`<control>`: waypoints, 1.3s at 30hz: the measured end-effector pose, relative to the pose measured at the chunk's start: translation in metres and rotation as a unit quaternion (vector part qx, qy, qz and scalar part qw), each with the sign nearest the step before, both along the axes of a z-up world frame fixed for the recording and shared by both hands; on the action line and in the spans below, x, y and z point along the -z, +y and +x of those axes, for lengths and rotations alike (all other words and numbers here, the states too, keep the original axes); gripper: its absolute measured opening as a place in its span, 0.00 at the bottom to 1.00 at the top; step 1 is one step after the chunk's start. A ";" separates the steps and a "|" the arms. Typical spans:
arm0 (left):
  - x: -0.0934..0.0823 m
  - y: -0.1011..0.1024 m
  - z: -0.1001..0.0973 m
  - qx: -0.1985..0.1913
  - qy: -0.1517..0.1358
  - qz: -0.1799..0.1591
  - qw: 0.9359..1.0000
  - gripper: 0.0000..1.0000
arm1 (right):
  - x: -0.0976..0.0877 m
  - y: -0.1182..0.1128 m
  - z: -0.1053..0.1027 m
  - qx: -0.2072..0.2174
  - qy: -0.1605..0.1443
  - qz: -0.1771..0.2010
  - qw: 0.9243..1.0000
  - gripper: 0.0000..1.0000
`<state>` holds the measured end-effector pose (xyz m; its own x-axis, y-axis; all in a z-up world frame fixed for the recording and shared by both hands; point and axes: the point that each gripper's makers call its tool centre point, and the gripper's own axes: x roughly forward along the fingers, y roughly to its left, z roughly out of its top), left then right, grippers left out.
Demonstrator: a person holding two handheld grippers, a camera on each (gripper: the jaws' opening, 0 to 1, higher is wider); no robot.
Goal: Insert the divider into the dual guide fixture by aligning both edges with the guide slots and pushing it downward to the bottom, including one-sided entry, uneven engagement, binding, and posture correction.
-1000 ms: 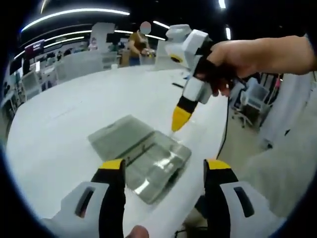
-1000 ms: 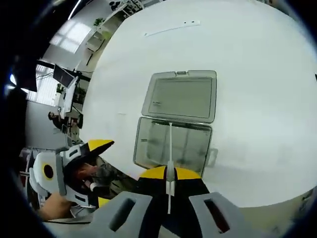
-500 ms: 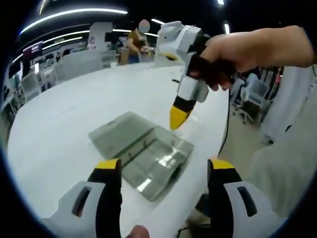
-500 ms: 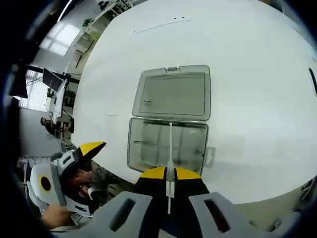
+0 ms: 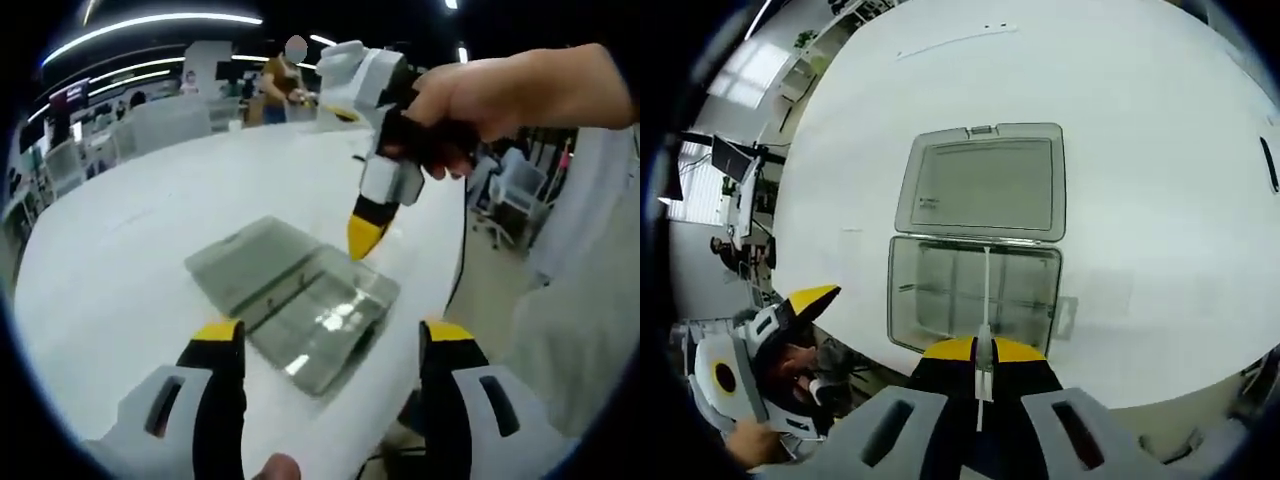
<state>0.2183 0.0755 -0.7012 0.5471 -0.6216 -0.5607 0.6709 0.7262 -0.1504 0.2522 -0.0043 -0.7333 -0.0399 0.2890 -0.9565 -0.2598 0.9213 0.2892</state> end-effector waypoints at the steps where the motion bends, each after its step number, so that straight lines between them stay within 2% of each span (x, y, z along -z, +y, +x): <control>1: 0.000 0.000 0.000 0.000 0.000 0.000 1.000 0.68 | 0.001 0.000 -0.001 -0.002 0.004 -0.003 1.000 0.00; 11: 0.001 -0.004 -0.002 0.004 -0.001 0.002 1.000 0.68 | 0.007 -0.003 -0.003 0.010 0.017 -0.016 1.000 0.00; 39: 0.005 -0.001 -0.008 -0.007 0.005 0.001 1.000 0.67 | 0.018 0.001 0.003 0.024 0.018 -0.019 0.999 0.00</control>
<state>0.2104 0.0750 -0.7066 0.5503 -0.6122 -0.5678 0.6588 0.7361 -0.1553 0.2550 -0.0037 -0.7509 -0.0610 0.2544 -0.9652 -0.2059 0.9430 0.2616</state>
